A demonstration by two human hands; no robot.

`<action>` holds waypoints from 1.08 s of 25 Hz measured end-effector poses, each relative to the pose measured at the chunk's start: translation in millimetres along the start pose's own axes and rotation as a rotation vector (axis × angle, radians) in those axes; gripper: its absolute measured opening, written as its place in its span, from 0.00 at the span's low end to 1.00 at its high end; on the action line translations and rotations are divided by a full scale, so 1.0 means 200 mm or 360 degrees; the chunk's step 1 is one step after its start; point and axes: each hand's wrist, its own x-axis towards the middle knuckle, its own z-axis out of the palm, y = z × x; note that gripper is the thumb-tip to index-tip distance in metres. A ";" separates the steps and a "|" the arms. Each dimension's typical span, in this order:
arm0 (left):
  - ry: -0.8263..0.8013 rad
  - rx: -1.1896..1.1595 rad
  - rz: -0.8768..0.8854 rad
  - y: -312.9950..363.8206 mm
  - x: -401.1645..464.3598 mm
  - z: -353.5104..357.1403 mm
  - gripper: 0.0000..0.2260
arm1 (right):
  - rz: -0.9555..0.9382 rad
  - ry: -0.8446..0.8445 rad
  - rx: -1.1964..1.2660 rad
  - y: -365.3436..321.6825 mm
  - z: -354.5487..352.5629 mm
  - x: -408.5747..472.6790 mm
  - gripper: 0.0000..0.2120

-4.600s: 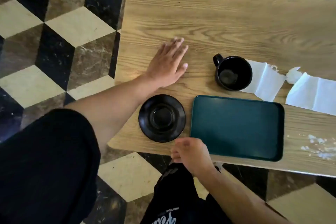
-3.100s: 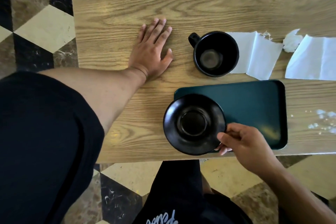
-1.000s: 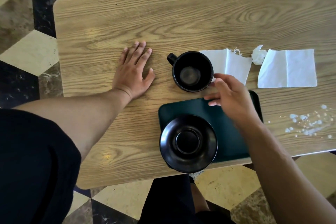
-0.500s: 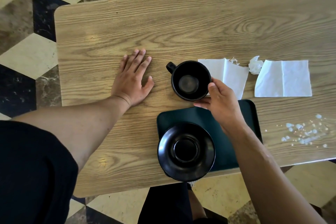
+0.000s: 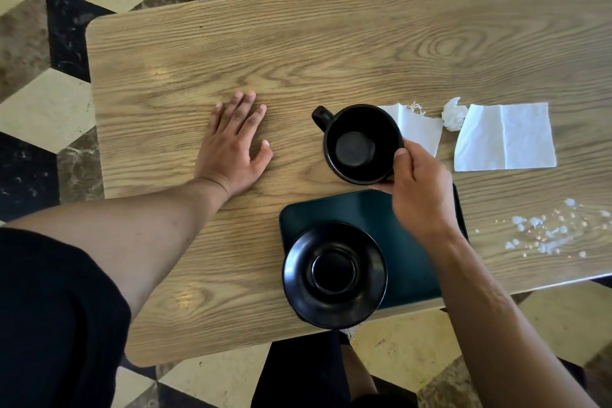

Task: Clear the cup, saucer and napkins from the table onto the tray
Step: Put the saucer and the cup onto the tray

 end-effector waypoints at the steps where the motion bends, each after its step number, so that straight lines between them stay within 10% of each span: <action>1: 0.0003 -0.0003 0.0002 0.00 0.00 0.00 0.28 | 0.0000 0.0023 -0.0013 0.01 -0.05 -0.03 0.17; 27: 0.0056 0.0002 0.0023 -0.04 0.01 0.04 0.28 | 0.0155 -0.0099 -0.0105 0.26 -0.31 -0.29 0.16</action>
